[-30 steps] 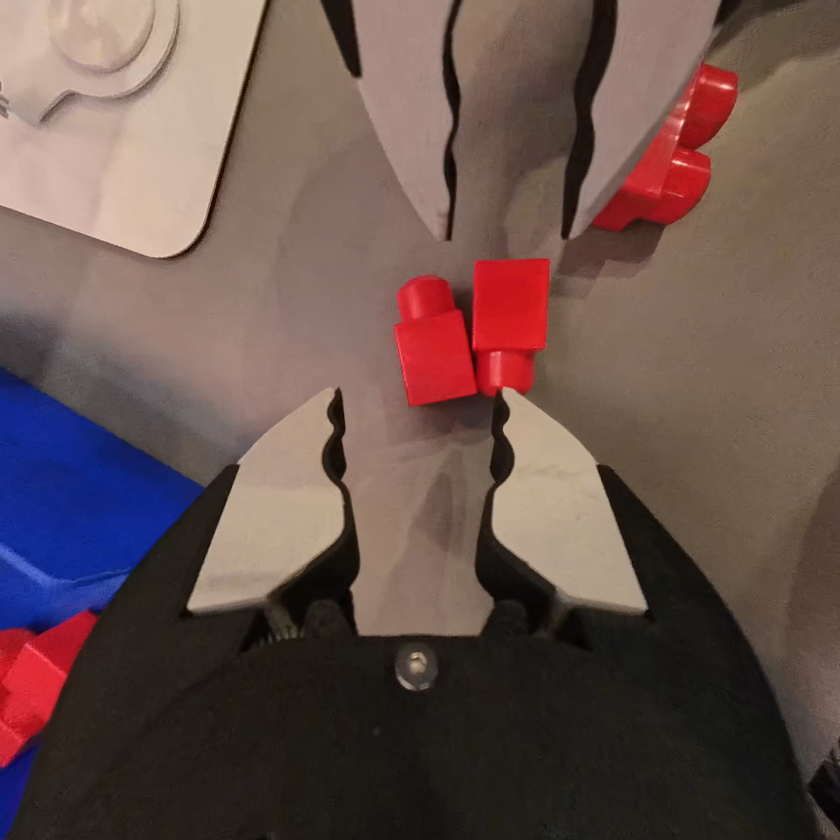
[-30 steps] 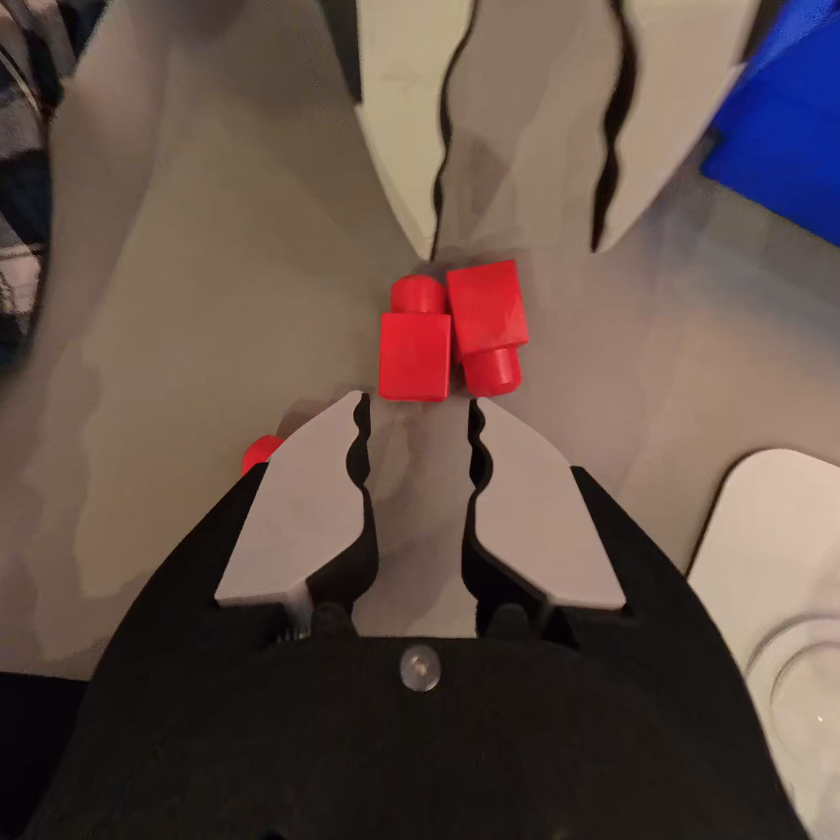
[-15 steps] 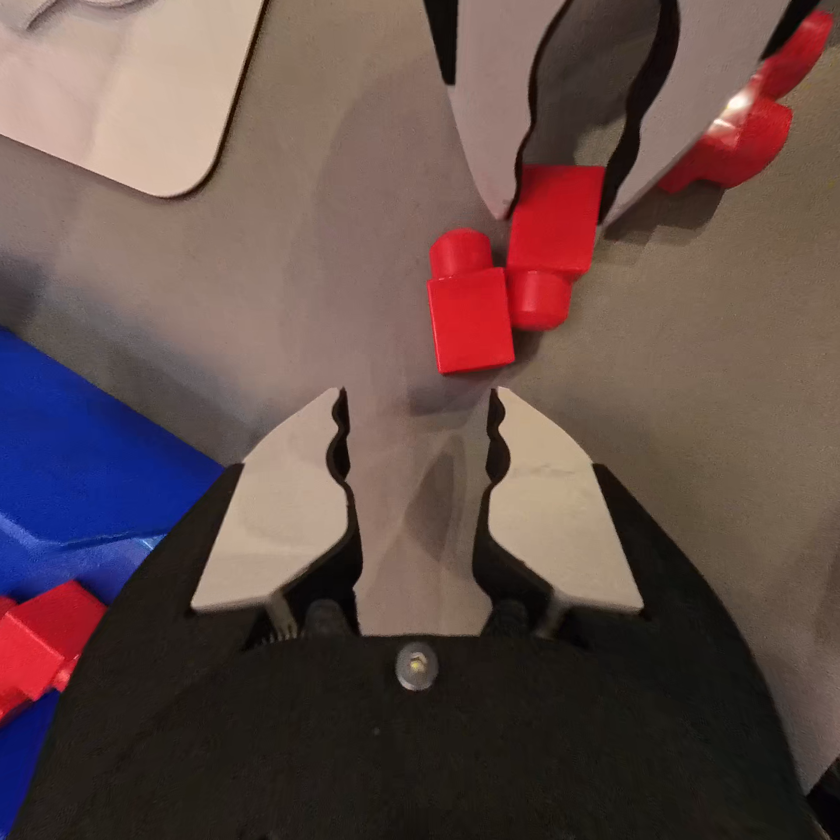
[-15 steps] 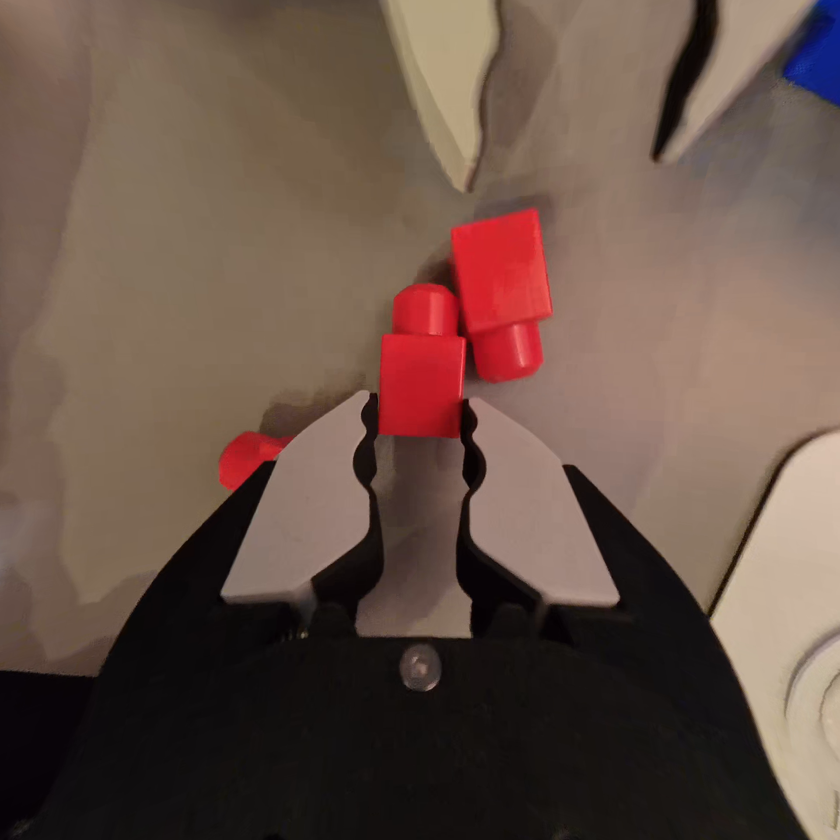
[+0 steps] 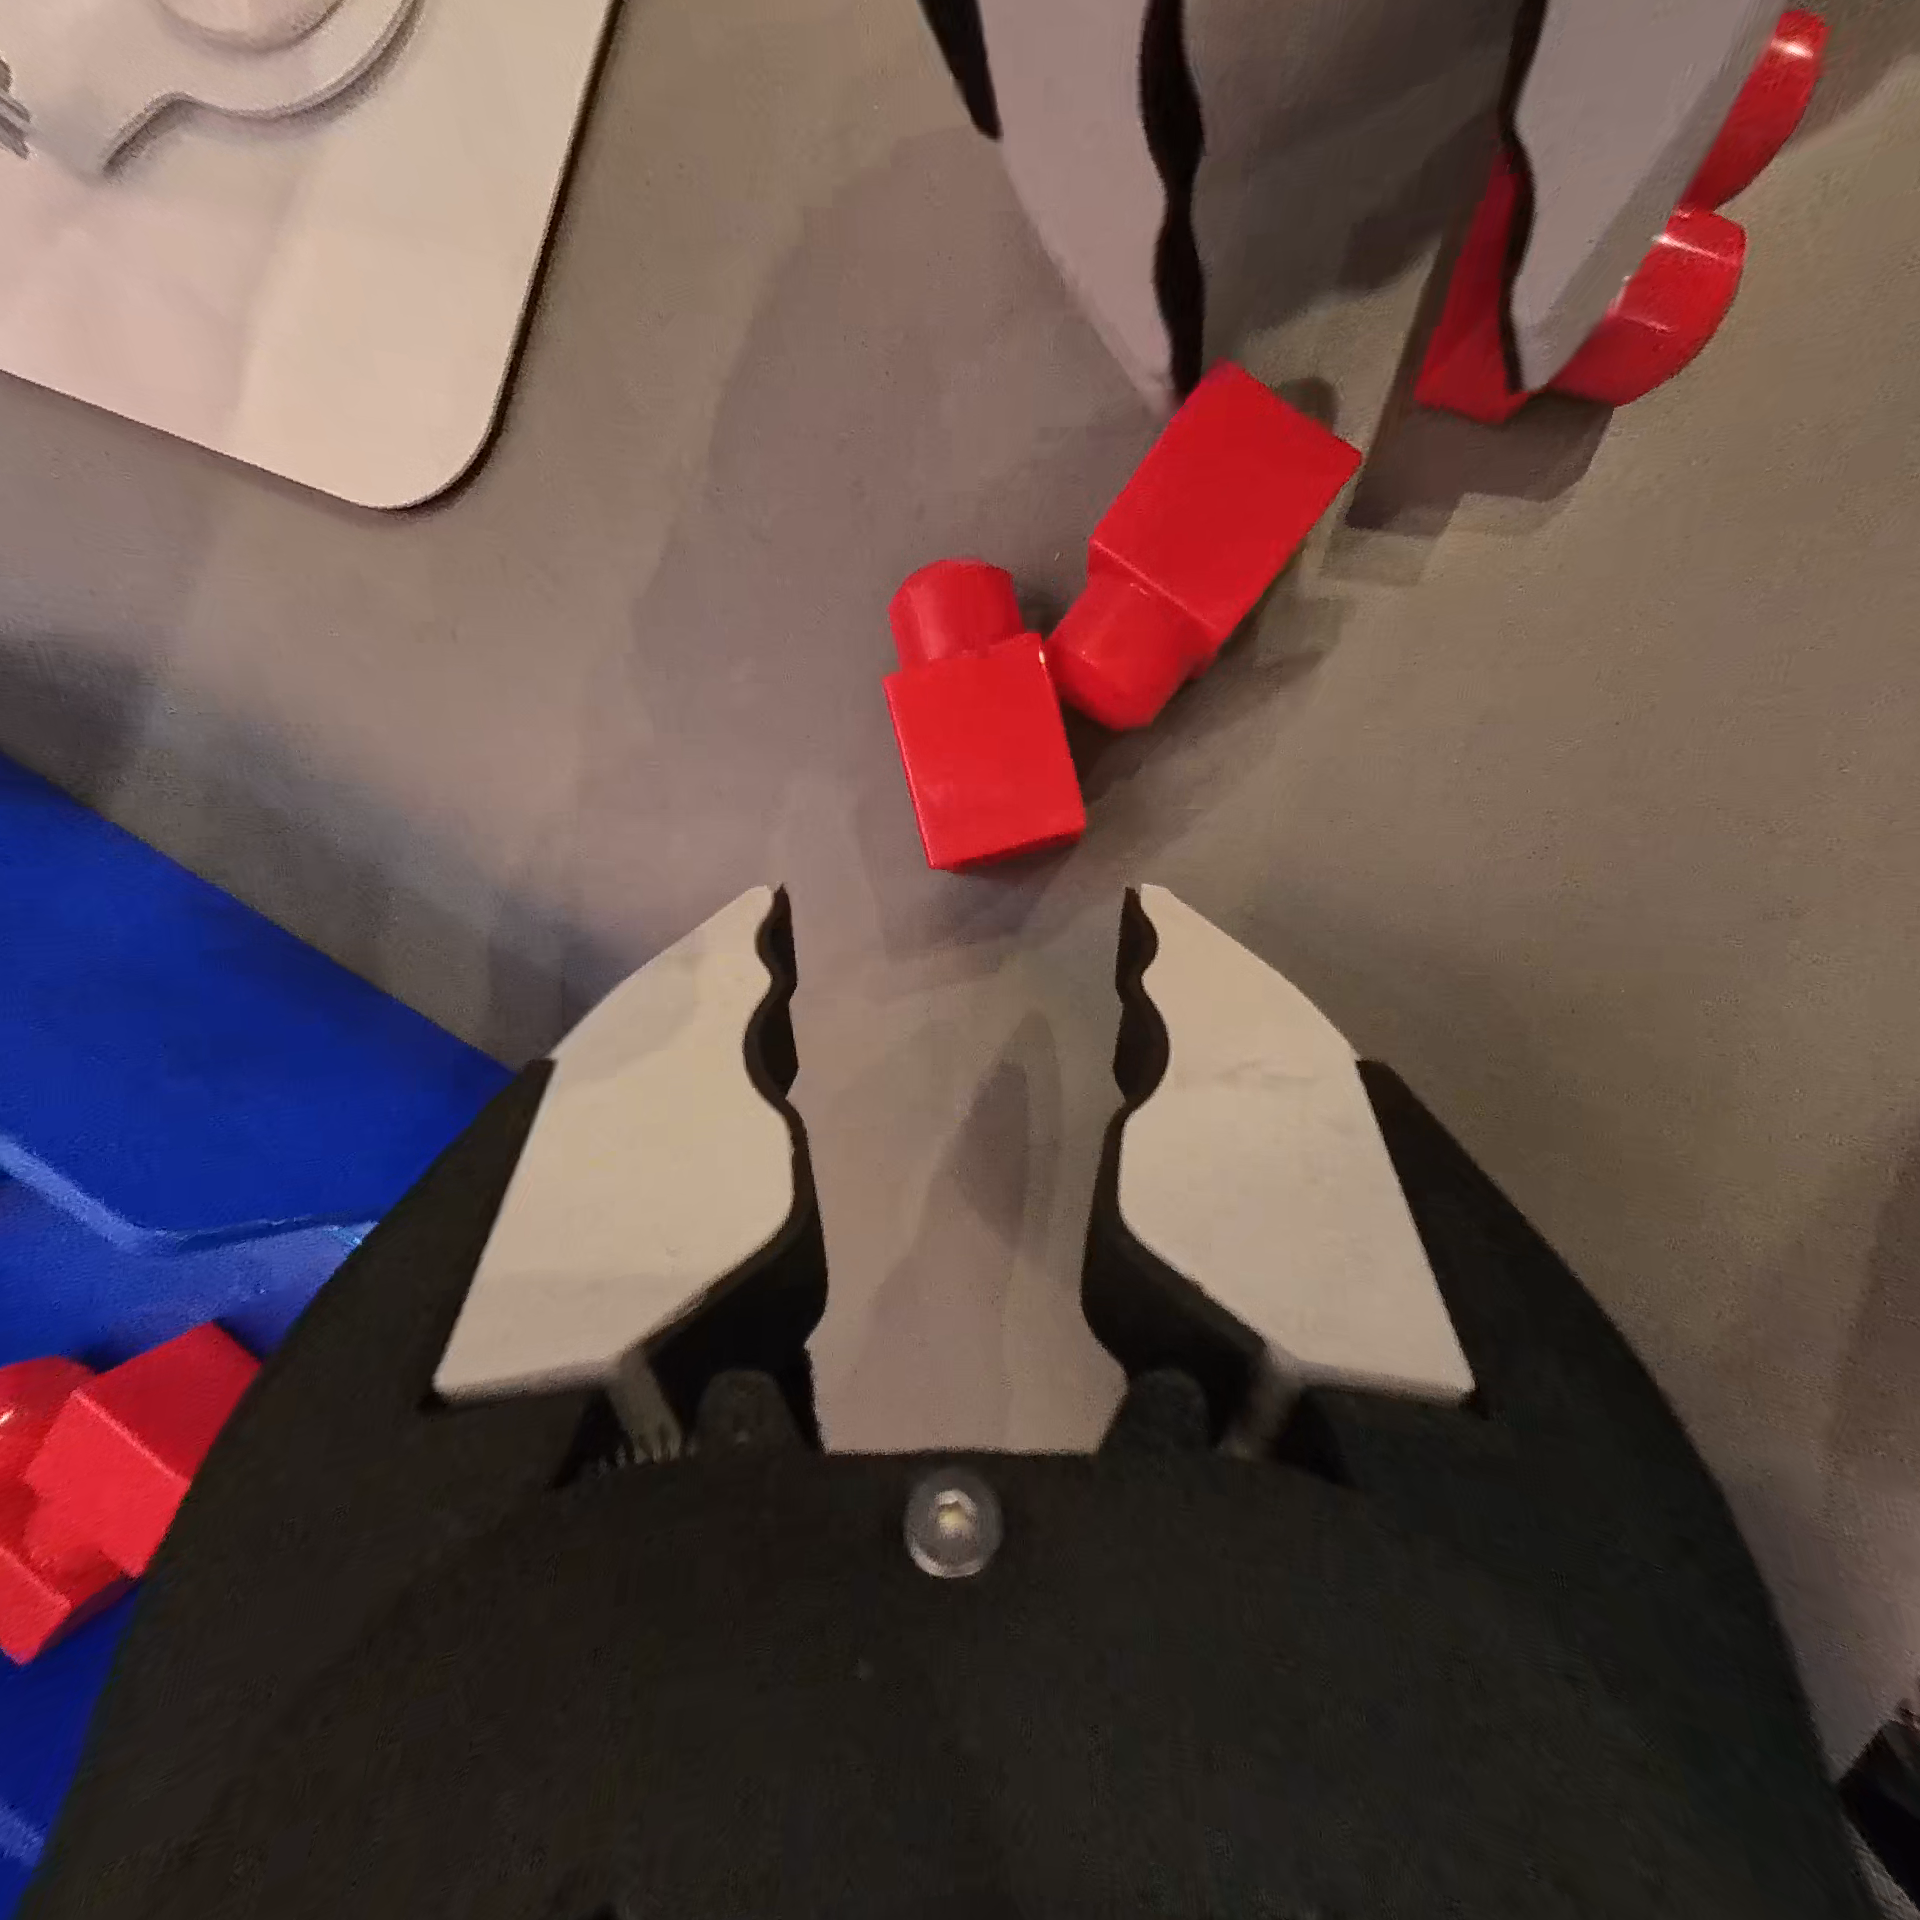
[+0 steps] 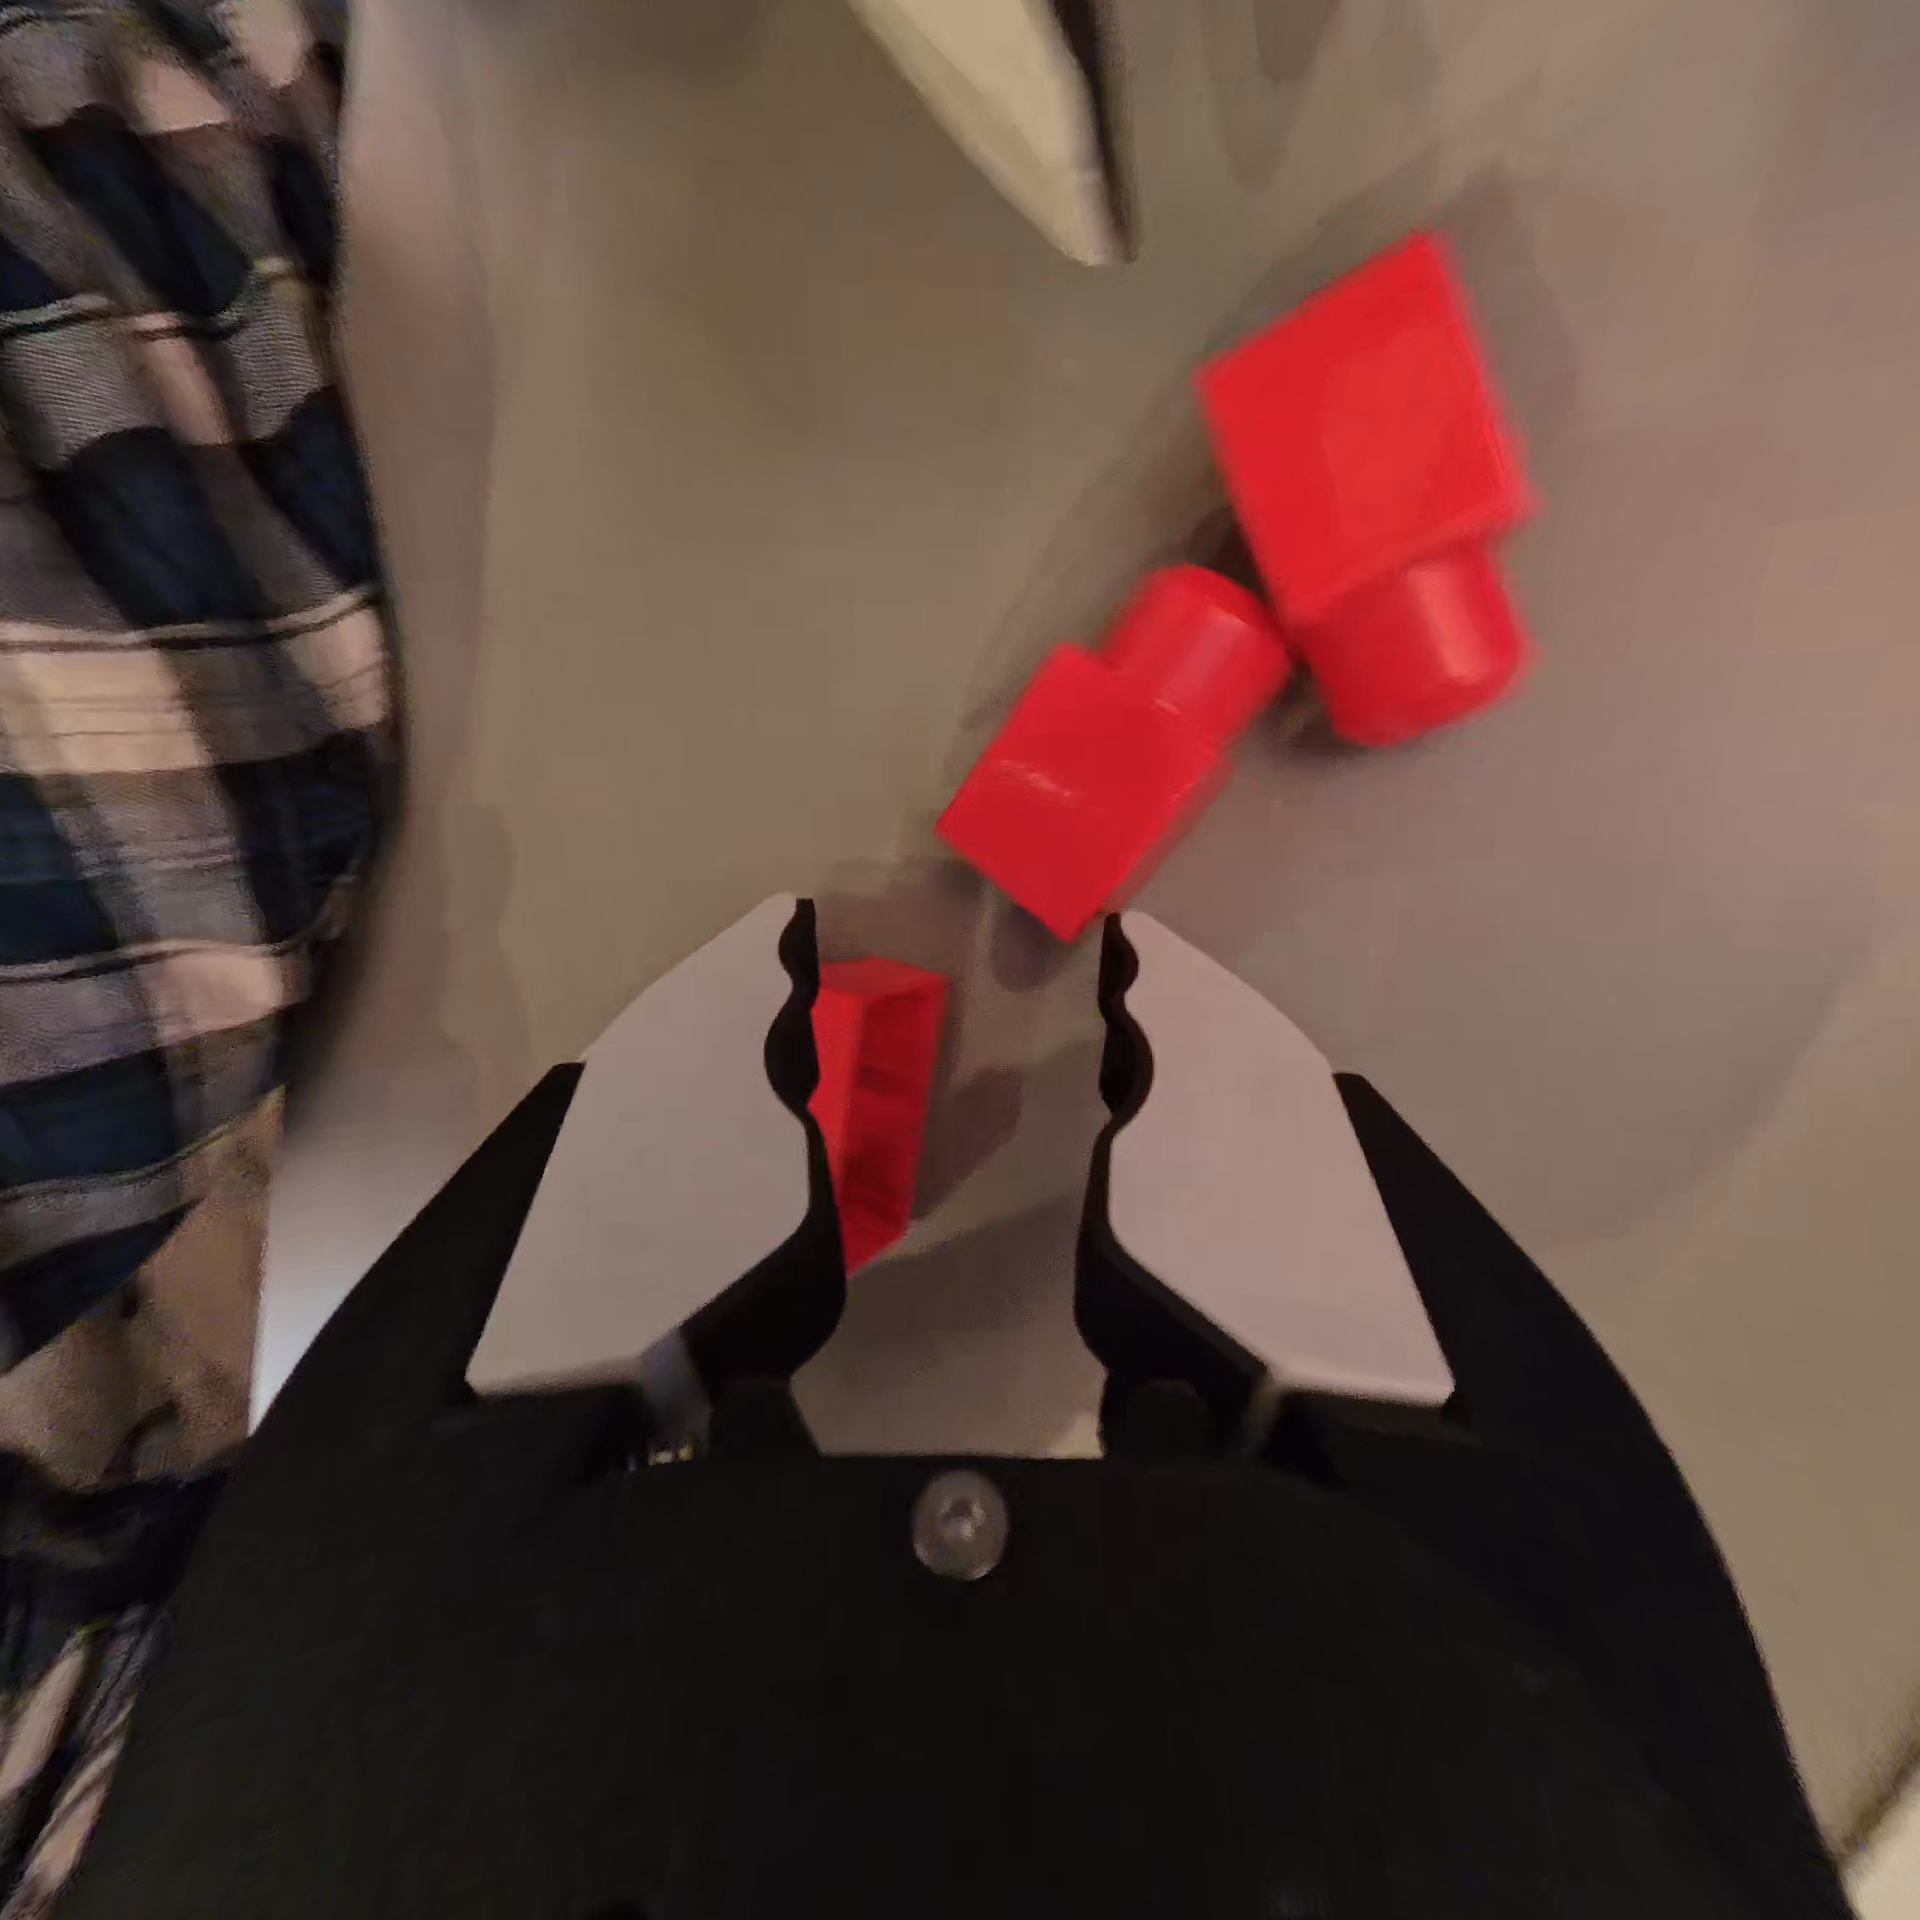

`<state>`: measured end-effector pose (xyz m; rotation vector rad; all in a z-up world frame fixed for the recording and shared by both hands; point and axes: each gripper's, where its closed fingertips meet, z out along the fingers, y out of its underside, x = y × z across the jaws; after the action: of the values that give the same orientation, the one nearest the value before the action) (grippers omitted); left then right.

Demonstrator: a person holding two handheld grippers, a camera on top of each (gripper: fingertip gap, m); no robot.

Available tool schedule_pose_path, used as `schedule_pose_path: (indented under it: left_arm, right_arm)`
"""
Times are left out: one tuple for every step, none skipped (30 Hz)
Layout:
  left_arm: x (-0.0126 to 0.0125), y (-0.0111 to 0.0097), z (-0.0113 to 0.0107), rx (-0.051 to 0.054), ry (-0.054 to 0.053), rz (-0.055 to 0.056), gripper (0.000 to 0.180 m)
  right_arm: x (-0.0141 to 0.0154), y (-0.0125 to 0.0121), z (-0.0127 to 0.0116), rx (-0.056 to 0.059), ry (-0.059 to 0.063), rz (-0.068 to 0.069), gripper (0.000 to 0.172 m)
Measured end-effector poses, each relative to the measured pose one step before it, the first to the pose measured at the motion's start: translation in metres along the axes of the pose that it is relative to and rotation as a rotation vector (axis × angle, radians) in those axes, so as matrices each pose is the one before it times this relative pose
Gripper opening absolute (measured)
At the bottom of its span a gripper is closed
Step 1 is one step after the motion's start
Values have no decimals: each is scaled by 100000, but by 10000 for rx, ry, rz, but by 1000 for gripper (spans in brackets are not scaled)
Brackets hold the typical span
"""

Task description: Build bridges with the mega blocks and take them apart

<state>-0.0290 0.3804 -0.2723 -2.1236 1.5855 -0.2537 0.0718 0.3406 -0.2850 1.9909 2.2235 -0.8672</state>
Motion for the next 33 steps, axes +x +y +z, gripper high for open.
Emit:
schedule_pose_path:
  left_arm:
    - [-64, 50, -53, -21, -51, 20, 59]
    - [-22, 21, -64, -3, 4, -7, 59]
    - [64, -28, -72, 38, 63, -21, 59]
    - [56, -72, -62, 56, 40, -30, 59]
    - [153, -57, -46, 46, 77, -1, 60]
    - [421, -40, -60, 41, 231, 48, 63]
    - [355, -99, -126, 105, 167, -6, 64]
    - [314, -118, -160, 122, 116, -53, 64]
    - [547, -142, -99, 97, 204, -30, 67]
    - [519, -169, -8, 68, 121, -14, 71]
    - [445, -143, 146, 23, 25, 47, 75]
    - [94, 8, 256, -81, -209, 123, 80]
    - [-175, 223, 336, -219, -357, 166, 84]
    - [-112, 203, 397, -178, -243, 161, 89]
    - [168, 98, 440, -78, 50, 79, 92]
    - [260, 80, 462, -14, 248, -68, 94]
    - [-24, 134, 498, -25, 180, -202, 97]
    - [-157, 165, 510, -40, 157, -159, 101]
    - [-12, 29, 402, 37, 219, -33, 103]
    - [46, -160, 332, 89, 191, 27, 104]
    - [-24, -256, 244, 79, 77, 88, 106]
    - [28, -308, 177, 80, 42, 223, 106]
    - [119, -331, 178, 69, 77, 251, 106]
    - [163, -381, 220, 67, 98, 206, 106]
    - [287, -371, 262, 49, 162, 177, 106]
    - [470, -375, 253, 61, 294, 144, 103]
    - [387, -303, 268, 7, 228, 142, 100]
    - [202, -195, 293, -65, 60, 237, 101]
    - [215, -198, 288, -59, 44, 288, 101]
    - [216, -199, 200, -29, 53, 255, 102]
    - [-7, -93, 24, -70, -56, 182, 103]
    - [-39, -146, -176, 48, -25, 122, 104]
    - [-78, -152, -329, 148, 9, -2, 103]
  right_arm:
    - [-1578, -386, 336, 30, -730, -338, 53]
    - [-2118, -960, 134, 398, -965, -582, 53]
    - [-1635, -1256, -92, 555, -694, -474, 51]
    - [-650, -947, -245, 408, -201, -143, 50]
    - [21, -297, -307, 135, 99, 18, 50]
    - [359, 208, -333, -6, 225, -5, 51]
    - [499, 433, -328, -46, 200, 86, 51]
    - [546, 456, -322, -59, 167, 208, 50]
    - [579, 325, -334, -33, 238, 153, 50]
    - [513, 173, -325, 0, 248, 73, 49]
    - [319, 110, -280, 18, 157, 49, 49]
    - [184, 144, -214, -8, 79, 44, 48]
    - [271, 160, -138, -40, 158, 41, 48]
    - [278, 172, -15, -94, 165, 53, 48]
    - [41, 199, 135, -134, 25, -1, 48]
    - [-174, 185, 268, -141, -89, -84, 48]
    - [-229, 149, 321, -154, -101, -101, 48]
    - [-80, 128, 296, -162, -13, -58, 48]
    - [61, 84, 197, -117, 46, -16, 48]
    - [14, 52, 115, -48, -4, 1, 48]
    - [-23, 30, 50, -2, -36, -10, 47]
    - [-34, 23, -17, 11, -36, -11, 47]
    - [-7, 22, -42, 0, -5, -22, 47]
    - [11, 7, -54, 7, 27, -36, 47]
    - [23, -39, -69, 37, 29, -13, 47]
    - [6, -70, -83, 53, 5, 13, 47]
    - [-16, -30, -88, 34, 3, -3, 46]
    - [2, 18, -79, 8, 22, -24, 46]
    - [16, 26, -69, 3, 25, -7, 46]
    - [40, 8, -78, 20, 27, 8, 46]
    - [52, -31, -93, 39, 35, 2, 46]
    - [28, -44, -91, 45, 27, 4, 46]
    - [0, -17, -81, 30, 7, 7, 46]
